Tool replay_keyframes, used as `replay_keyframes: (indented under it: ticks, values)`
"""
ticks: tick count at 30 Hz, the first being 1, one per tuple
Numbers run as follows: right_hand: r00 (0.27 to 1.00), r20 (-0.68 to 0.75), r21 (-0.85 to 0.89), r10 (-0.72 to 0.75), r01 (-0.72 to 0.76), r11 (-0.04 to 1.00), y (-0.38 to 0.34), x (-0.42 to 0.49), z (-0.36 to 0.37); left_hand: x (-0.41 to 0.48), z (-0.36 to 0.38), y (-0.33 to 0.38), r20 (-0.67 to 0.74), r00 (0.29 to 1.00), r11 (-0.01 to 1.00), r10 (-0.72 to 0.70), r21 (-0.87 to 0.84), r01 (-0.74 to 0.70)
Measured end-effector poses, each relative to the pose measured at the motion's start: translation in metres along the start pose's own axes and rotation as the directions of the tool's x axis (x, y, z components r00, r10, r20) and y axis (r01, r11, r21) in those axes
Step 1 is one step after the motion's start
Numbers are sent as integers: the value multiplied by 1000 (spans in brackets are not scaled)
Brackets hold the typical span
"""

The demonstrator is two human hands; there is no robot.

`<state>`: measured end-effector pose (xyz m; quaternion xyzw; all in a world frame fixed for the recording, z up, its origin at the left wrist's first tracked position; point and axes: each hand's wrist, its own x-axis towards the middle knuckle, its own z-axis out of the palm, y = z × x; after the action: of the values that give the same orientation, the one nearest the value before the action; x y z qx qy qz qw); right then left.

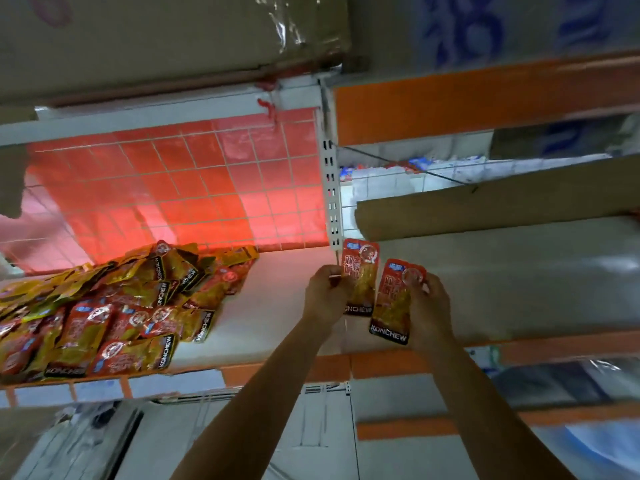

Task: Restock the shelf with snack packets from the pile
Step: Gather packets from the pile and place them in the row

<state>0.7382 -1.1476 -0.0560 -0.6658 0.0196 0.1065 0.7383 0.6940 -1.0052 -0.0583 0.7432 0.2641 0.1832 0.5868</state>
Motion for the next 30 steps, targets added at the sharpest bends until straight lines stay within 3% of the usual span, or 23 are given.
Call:
replay_keyframes:
  ticks: [9,21,25,30]
  values:
    - [986,-117,134,118,-102,986,-26,39,-159,-29,166,35,137,987,991,-83,-93,97]
    - [971,-237,42,42,-33,999,-51,84,-316,-56,330,77,350,935,989,-62,-107,106]
    - [953,-299,46,47,-35,998,-53,107,-336,-45,360,86,416,909,992,5,-114,47]
    - [932,-361,35,11,2,999,-60,145,-355,-9,400,96,468,876,982,121,73,-174]
